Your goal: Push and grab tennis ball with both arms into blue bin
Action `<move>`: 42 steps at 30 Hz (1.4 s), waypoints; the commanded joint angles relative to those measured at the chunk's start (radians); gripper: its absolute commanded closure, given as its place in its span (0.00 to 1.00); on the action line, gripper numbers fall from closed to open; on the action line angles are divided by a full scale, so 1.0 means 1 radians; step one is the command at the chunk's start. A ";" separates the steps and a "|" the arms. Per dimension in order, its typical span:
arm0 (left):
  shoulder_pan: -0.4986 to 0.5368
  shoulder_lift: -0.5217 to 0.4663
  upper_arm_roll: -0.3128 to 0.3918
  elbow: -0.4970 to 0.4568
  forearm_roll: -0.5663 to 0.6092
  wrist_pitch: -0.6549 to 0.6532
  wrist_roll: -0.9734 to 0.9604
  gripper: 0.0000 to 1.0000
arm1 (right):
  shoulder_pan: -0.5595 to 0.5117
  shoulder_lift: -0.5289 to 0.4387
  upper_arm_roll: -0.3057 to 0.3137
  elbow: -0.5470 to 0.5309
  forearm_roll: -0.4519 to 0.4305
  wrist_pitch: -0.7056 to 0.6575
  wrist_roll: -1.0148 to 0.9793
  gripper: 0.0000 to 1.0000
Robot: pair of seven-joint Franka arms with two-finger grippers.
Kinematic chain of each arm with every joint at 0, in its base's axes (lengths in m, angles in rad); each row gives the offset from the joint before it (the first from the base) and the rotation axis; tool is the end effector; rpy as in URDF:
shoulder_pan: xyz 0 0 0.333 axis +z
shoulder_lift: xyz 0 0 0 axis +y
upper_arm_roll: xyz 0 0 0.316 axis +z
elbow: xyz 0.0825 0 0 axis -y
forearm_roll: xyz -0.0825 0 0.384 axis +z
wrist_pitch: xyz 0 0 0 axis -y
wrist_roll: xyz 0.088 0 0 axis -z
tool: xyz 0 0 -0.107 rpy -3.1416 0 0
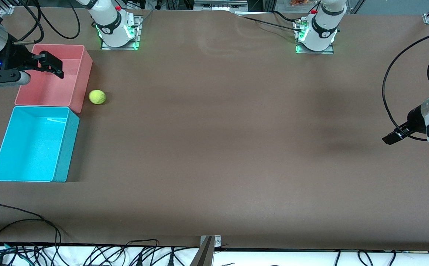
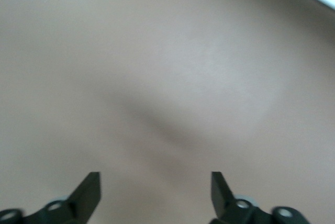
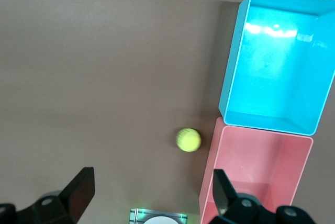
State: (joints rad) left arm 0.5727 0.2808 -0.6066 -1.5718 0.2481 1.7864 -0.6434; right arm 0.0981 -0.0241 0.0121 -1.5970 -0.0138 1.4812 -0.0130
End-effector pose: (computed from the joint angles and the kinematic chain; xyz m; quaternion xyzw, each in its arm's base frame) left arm 0.6331 0.0385 0.5013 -0.9586 -0.2817 -0.0071 0.0416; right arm 0.5338 0.0576 0.6180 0.9970 0.0612 -0.0454 0.0093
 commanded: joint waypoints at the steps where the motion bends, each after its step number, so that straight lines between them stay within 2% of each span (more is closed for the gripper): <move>1: -0.002 -0.002 -0.038 0.056 -0.012 -0.029 0.050 0.00 | 0.002 -0.007 0.005 0.012 -0.012 -0.010 0.001 0.00; 6: -0.001 -0.002 -0.042 0.088 -0.018 -0.039 0.220 0.00 | 0.002 -0.007 0.005 0.012 -0.014 -0.013 -0.001 0.00; 13: 0.003 -0.002 -0.042 0.148 -0.049 -0.130 0.410 0.00 | 0.002 -0.008 0.006 0.012 -0.014 -0.029 0.001 0.00; 17: 0.007 -0.003 -0.042 0.167 -0.104 -0.154 0.419 0.00 | 0.002 -0.008 0.018 0.012 -0.014 -0.042 0.001 0.00; 24: 0.009 -0.031 -0.042 0.165 -0.109 -0.168 0.423 0.00 | 0.002 -0.008 0.052 0.012 -0.017 -0.041 0.001 0.00; 34: 0.022 -0.034 -0.039 0.165 -0.136 -0.168 0.421 0.00 | -0.001 -0.005 0.049 0.009 -0.026 -0.082 0.004 0.00; 42: 0.022 -0.034 -0.035 0.167 -0.136 -0.168 0.421 0.00 | -0.011 0.044 0.043 -0.009 -0.029 -0.098 0.004 0.00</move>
State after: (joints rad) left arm 0.5862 0.2602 -0.6441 -1.4110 0.1436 1.6374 -0.2509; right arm 0.0960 -0.0088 0.0604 -1.6001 -0.0258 1.4127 -0.0130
